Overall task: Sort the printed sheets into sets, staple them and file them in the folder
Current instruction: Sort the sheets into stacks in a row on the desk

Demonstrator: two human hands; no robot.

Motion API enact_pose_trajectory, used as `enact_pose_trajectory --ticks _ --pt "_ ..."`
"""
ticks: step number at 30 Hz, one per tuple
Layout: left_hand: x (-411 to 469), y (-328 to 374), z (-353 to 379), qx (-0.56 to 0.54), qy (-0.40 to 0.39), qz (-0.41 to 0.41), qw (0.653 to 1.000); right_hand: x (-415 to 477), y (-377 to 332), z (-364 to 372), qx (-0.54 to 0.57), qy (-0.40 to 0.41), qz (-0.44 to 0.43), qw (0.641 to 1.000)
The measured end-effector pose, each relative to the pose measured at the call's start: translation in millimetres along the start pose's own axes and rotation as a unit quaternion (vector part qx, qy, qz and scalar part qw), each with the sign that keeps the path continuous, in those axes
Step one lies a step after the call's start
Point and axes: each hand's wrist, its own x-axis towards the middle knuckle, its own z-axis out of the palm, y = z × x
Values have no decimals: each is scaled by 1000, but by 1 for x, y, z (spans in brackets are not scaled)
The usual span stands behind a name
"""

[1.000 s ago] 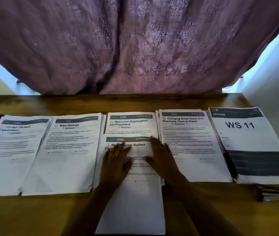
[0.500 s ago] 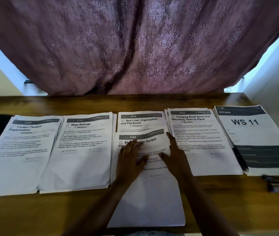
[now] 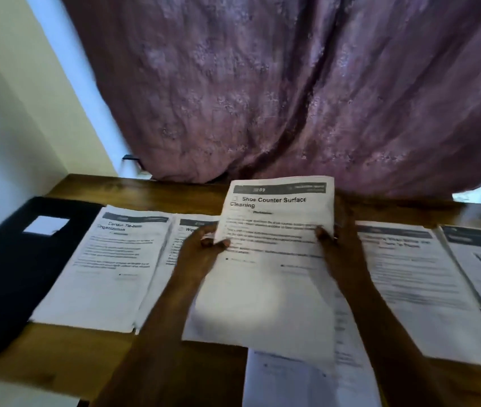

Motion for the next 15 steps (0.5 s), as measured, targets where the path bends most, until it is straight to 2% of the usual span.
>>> enact_pose_trajectory --ticks 3,6,10,15 --pt "15 13 -70 91 97 29 991 8 -16 70 9 -68 -36 997" --pt "34 7 -141 188 165 20 968 11 -25 146 -31 -142 -63 987" --pt "58 -23 -208 275 222 -42 934 9 -22 235 -71 -246 -62 965" --pt "76 -58 -259 326 235 -100 910 5 -12 307 -186 -275 -52 942"
